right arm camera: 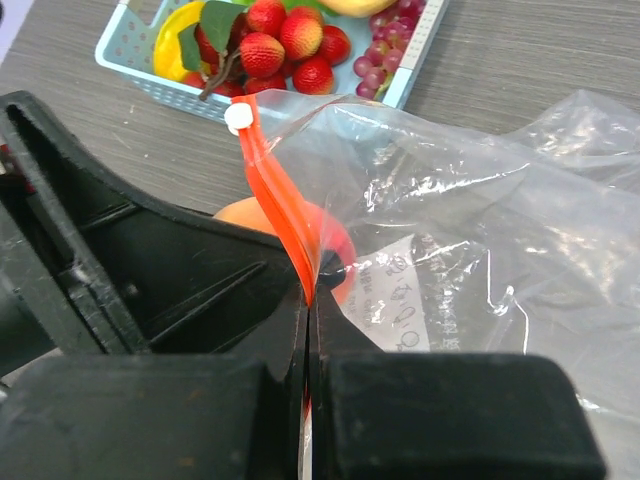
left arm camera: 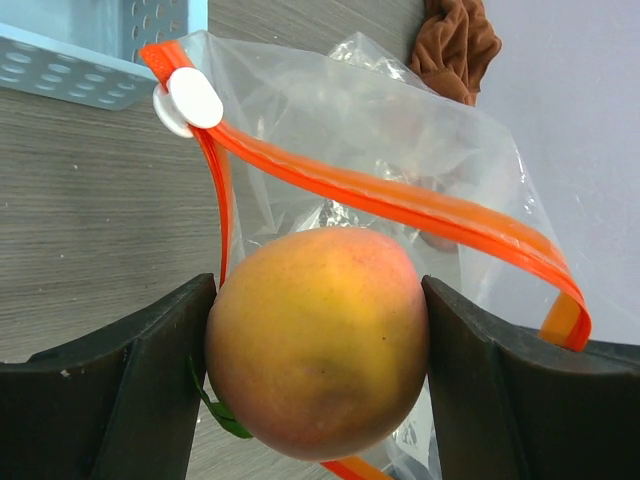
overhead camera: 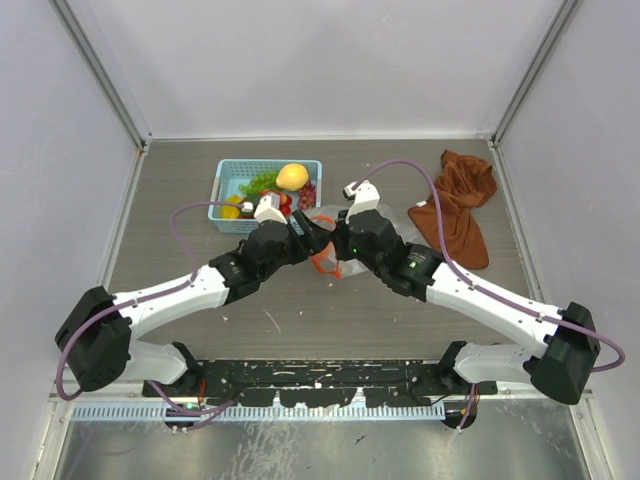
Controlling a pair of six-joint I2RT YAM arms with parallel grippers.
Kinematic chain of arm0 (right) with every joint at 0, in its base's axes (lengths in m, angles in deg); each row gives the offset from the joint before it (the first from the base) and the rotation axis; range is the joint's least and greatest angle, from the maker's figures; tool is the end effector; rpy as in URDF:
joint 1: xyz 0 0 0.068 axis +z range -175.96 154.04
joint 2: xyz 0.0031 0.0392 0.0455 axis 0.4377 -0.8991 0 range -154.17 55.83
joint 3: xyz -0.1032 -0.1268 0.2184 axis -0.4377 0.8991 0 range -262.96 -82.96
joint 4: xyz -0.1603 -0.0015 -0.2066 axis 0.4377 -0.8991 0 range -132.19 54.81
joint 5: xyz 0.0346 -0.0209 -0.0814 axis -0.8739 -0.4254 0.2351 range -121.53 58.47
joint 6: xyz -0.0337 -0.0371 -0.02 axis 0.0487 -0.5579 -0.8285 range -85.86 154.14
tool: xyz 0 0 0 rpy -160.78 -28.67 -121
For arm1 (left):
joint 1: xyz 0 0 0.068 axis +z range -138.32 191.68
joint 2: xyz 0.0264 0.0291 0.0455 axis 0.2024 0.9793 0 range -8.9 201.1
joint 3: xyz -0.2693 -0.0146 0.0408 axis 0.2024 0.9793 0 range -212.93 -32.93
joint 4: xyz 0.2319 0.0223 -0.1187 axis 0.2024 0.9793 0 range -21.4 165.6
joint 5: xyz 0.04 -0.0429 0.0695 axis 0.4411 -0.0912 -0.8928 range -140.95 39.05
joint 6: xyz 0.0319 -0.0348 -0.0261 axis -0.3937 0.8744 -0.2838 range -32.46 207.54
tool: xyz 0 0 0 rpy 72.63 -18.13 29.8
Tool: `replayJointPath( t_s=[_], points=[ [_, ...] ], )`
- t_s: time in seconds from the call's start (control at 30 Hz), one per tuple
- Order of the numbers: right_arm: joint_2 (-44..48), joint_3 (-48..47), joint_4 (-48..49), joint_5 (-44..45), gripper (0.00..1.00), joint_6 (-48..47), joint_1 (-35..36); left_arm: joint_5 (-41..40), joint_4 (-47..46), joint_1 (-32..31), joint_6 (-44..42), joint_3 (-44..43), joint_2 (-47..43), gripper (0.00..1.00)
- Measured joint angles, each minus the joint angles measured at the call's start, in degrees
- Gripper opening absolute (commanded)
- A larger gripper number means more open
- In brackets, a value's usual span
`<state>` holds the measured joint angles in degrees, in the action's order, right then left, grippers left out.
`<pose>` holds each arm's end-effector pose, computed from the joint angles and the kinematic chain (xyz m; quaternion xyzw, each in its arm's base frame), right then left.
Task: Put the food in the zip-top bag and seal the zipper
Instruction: Place the fake fruit in the zipper food storage bag.
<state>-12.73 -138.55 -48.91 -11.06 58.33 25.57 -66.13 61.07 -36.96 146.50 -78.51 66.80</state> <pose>0.1787 0.2048 0.3145 -0.1073 0.8360 0.1975 0.5006 0.2031 -0.2167 0.2565 -0.1472 0.8147 -0.3790 0.4136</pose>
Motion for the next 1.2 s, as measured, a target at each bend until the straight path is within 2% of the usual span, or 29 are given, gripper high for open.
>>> replayJointPath(
  t_s=[0.33,0.57,0.8,1.2],
  points=[
    [0.1,0.9,3.0,-4.7,0.00,2.5,0.0,-6.1,2.6,-1.0,0.0,-0.2,-0.1,0.64],
    [0.1,3.5,3.0,-4.9,0.00,3.7,0.1,-9.7,5.2,-1.3,0.0,-0.2,-2.1,0.58],
    [0.1,5.7,3.7,-6.0,0.00,4.7,0.1,-8.4,0.5,-1.3,-1.6,1.3,-9.5,0.53],
    [2.2,4.2,2.6,-13.5,0.00,4.7,-2.3,-0.7,-4.7,-0.9,-15.1,5.4,-13.7,0.50]
  ],
)
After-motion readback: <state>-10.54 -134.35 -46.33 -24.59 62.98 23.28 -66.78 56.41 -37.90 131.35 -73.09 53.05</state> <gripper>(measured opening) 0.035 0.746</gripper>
